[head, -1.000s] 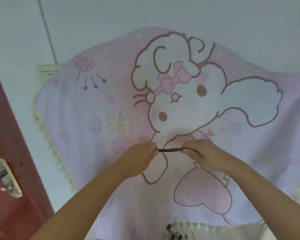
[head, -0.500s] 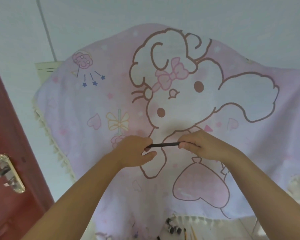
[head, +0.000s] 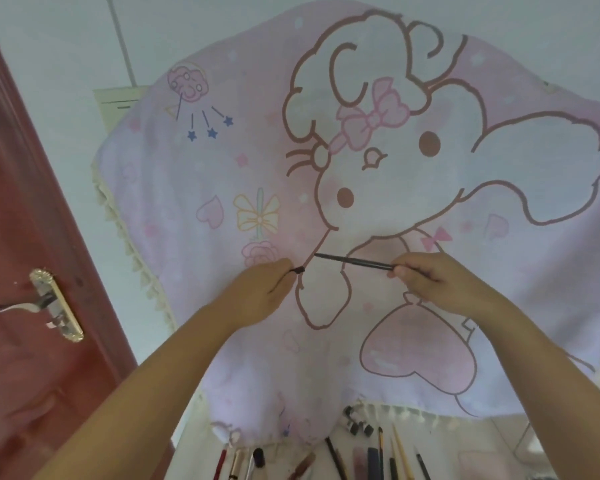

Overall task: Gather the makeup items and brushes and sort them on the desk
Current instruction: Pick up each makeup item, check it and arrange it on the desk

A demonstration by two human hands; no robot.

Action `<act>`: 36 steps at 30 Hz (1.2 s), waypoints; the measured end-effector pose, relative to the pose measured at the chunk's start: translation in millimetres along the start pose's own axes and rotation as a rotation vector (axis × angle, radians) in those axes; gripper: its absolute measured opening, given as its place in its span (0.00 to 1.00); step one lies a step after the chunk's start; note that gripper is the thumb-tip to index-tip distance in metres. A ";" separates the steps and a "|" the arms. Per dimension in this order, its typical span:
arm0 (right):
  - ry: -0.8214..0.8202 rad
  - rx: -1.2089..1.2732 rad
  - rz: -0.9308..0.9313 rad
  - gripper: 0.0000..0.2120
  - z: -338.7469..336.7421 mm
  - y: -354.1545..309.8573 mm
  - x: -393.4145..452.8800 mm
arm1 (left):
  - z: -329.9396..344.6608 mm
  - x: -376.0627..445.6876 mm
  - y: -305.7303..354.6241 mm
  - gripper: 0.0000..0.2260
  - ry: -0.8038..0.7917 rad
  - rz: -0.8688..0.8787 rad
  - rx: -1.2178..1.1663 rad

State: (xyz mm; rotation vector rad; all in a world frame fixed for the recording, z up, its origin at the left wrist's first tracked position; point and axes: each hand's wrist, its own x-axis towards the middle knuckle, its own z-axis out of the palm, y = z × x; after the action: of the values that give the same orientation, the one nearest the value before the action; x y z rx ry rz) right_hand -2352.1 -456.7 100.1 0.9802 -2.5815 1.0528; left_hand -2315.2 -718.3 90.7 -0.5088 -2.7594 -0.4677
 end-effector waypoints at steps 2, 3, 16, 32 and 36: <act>-0.038 0.012 -0.008 0.16 6.8 -0.1 0.0 | 0.4 -2.6 2.6 0.10 -0.012 0.009 0.011; -0.052 0.020 -0.010 0.16 9.4 0.0 -0.2 | 0.2 -4.5 2.7 0.10 -0.016 0.013 0.022; -0.216 0.030 0.020 0.16 50.2 -3.2 0.1 | 17.0 -43.1 -23.1 0.11 -0.082 -0.088 -0.050; -0.590 -0.070 -0.017 0.12 168.5 0.0 -2.8 | 66.4 -98.8 -64.1 0.10 -0.356 -0.288 0.092; -0.640 -0.103 0.032 0.12 216.7 -12.3 -4.7 | 75.4 -117.4 -93.5 0.12 -0.425 -0.288 0.186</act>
State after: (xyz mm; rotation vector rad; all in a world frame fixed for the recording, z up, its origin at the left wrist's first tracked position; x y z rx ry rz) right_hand -2324.9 -607.9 -53.4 1.4403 -3.1081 0.6727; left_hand -2263.6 -807.8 -41.8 -0.1780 -3.2640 -0.1711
